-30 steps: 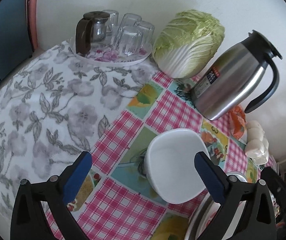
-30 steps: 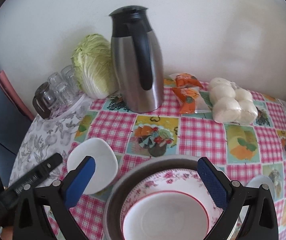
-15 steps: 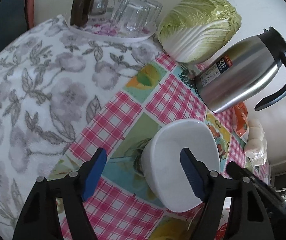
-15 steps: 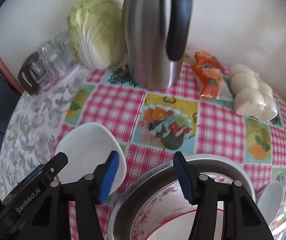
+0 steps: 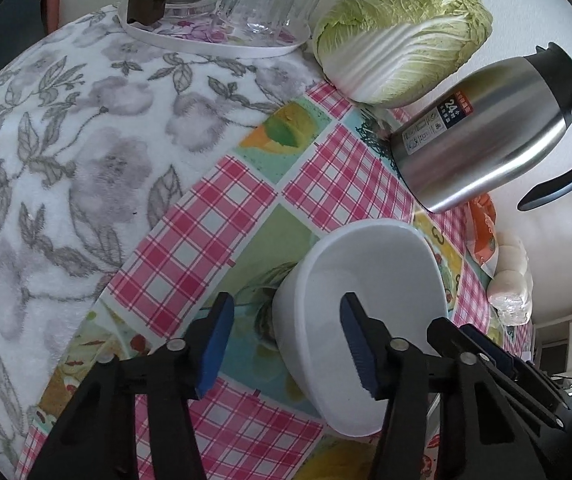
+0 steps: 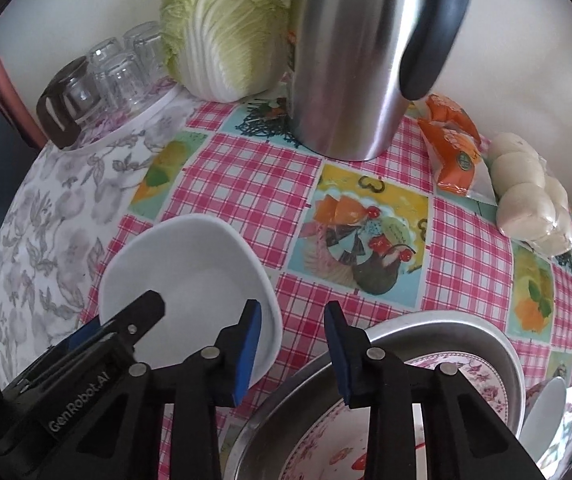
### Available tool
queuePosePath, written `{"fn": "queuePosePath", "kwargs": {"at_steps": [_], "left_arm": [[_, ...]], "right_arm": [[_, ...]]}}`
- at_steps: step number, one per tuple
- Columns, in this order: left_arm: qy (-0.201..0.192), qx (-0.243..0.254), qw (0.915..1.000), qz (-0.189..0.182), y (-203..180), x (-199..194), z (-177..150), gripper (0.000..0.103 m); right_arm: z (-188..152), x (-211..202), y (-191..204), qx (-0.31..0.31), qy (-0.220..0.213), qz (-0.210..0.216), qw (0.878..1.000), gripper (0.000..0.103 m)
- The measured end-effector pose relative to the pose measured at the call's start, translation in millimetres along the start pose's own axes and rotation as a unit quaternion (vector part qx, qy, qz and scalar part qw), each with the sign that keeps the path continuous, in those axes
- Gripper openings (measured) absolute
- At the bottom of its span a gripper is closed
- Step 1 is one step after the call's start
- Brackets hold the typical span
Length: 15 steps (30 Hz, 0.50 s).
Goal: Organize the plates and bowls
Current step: 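Close the right gripper on the white square bowl rim and lift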
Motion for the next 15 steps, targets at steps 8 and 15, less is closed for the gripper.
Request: {"fn": "queuePosePath", "kwargs": {"at_steps": [8, 15], "left_arm": [[0.021, -0.010, 0.9997, 0.000, 4.1, 18.6, -6.5, 0.032], [0.021, -0.026, 0.9992, -0.021, 3.3, 19.3, -6.6, 0.020]], "right_arm": [[-5.5, 16.8, 10.5, -0.016, 0.021, 0.003, 1.000, 0.028], [-9.0, 27.0, 10.7, -0.008, 0.035, 0.014, 0.999, 0.018]]}}
Point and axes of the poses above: each gripper's, at about its wrist camera, not at the fingertips, and x roughly the way its jaws point, y to its left, z to its top, the point moved 7 cm from there along x, roughly the way its jaws point, and after that the axes turned 2 degrees about -x, right-handed, at the moved point
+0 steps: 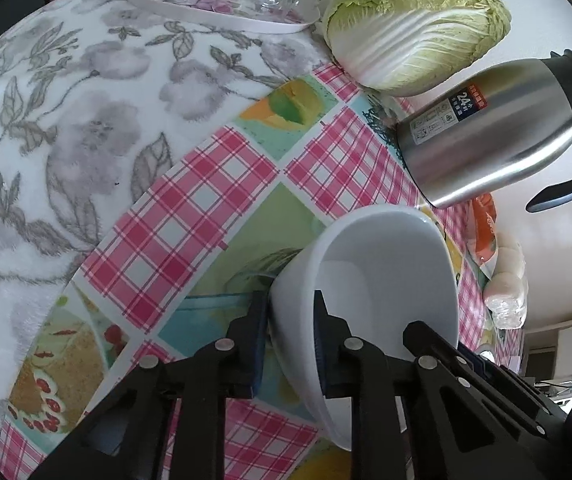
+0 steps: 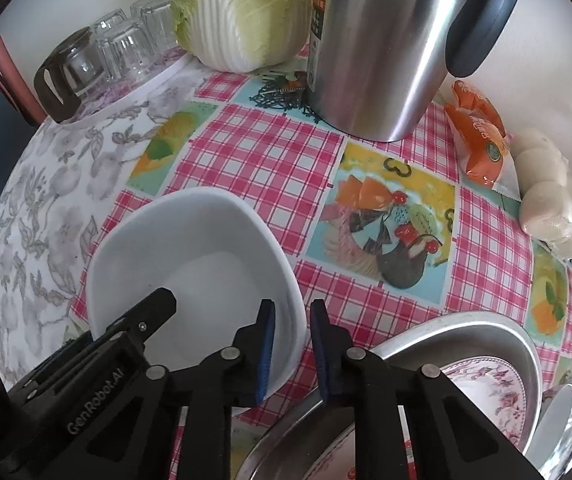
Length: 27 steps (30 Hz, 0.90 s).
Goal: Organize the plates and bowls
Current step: 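Close the right gripper on the white square bowl rim and lift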
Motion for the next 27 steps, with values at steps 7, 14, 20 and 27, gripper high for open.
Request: {"fn": "queuePosePath", "kwargs": {"at_steps": [7, 14, 20, 27], "left_arm": [[-0.001, 0.005, 0.9999, 0.009, 2.4, -6.8, 0.3, 0.019], [-0.029, 0.016, 0.9994, -0.007, -2.9, -40.3, 8.1, 0.019], [-0.066, 0.041, 0.9966, -0.026, -25.7, -86.5, 4.9, 0.019], [-0.098, 0.064, 0.9916, -0.054, -55.8, -131.8, -10.1, 0.019]], "right_arm": [[-1.3, -2.3, 2.9, 0.002, 0.000, 0.007, 1.000, 0.013], [1.5, -23.9, 7.8, 0.006, -0.022, 0.027, 0.999, 0.013], [1.7, -69.2, 2.2, 0.020, -0.066, 0.034, 0.997, 0.013], [-10.2, -134.2, -9.7, 0.039, -0.121, 0.044, 0.991, 0.013]]}}
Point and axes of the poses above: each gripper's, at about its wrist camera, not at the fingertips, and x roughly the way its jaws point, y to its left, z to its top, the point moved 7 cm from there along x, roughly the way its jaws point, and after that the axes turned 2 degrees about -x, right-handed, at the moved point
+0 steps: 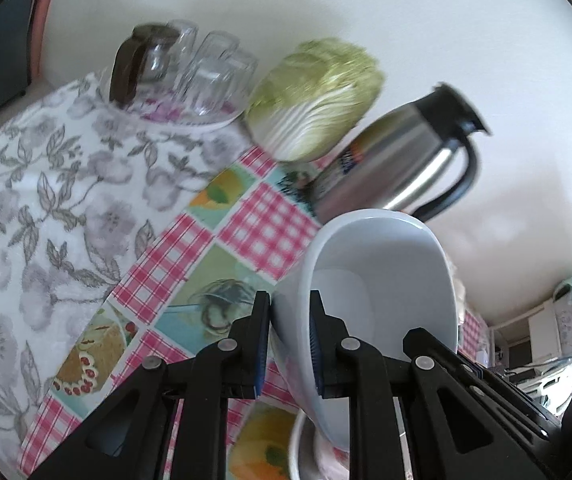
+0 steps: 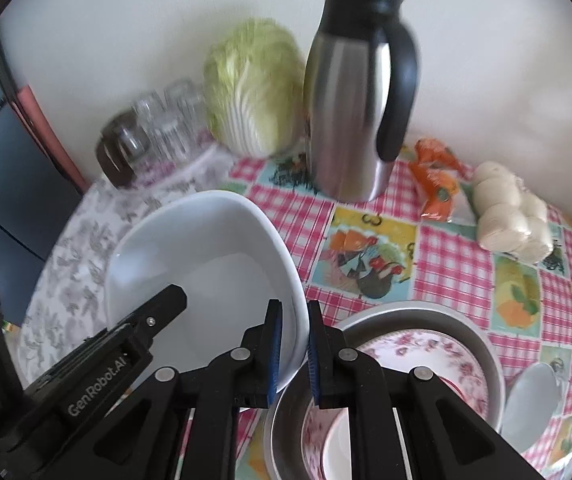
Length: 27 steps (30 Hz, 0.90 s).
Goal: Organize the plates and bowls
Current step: 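Carry the white square bowl over the steel basin with the right gripper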
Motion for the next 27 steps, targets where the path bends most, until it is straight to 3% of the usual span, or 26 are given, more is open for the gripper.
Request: {"fn": "queuePosePath", "kwargs": {"at_steps": [14, 27], "left_arm": [[-0.048, 0.058, 0.9969, -0.021, -50.0, -60.1, -24.5, 0.018], [-0.055, 0.114, 0.9919, -0.014, -84.3, -75.1, -62.4, 0.018]], "right_arm": [[-28.5, -88.1, -19.4, 0.035, -0.071, 0.020, 0.997, 0.013], [-62.4, -121.2, -55.0, 0.075, -0.112, 0.025, 0.991, 0.014]]}}
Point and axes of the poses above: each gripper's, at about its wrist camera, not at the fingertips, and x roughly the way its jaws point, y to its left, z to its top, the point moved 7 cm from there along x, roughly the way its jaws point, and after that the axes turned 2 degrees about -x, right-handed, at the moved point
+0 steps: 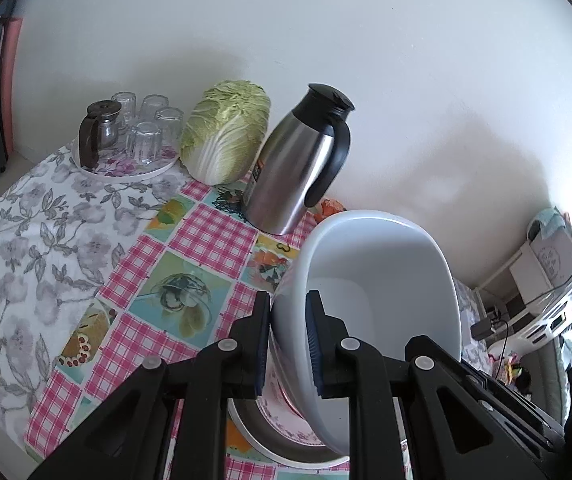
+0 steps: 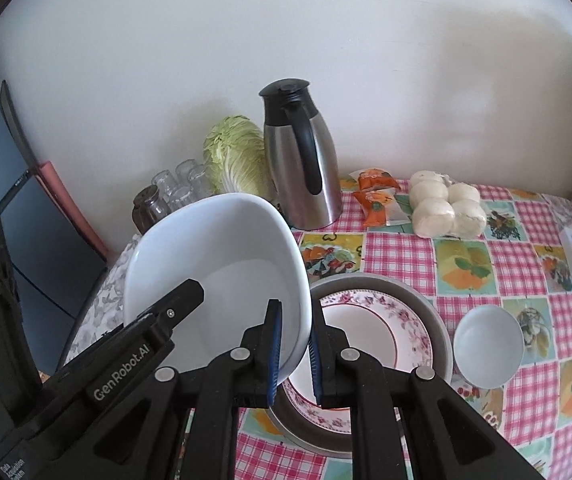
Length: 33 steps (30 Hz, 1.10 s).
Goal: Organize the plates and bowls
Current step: 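Carry the white square bowl over the steel basin with the right gripper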
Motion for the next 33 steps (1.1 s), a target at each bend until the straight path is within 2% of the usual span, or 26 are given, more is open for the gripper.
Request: {"fn": "queuePosePath", "kwargs": {"at_steps": [5, 13, 23, 33], "left_arm": [[0.013, 0.011, 0.9998, 0.007, -7.9, 8.1, -9.3, 0.018], [0.043, 0.018, 0.9988, 0.016, -14.7, 27.5, -21.7, 0.018], [0.072, 0.036, 0.9965, 0.021, -29.0, 53.5, -36.4, 0.019], [0.103, 0.040, 0.9934, 0.032, -27.4, 79.9, -48.6, 0.019]], "right_arm": [[-5.8, 3.4, -16.4, 0.019, 0.009, 0.012, 1.000, 0.014], [-25.8, 20.5, -39.7, 0.046, 0.048, 0.035, 0.997, 0.015], [-36.1, 33.8, -67.6, 0.077, 0.070, 0.030, 0.994, 0.016], [-49.4, 56.1, -86.4, 0.100, 0.096, 0.028, 0.990, 0.016]]}}
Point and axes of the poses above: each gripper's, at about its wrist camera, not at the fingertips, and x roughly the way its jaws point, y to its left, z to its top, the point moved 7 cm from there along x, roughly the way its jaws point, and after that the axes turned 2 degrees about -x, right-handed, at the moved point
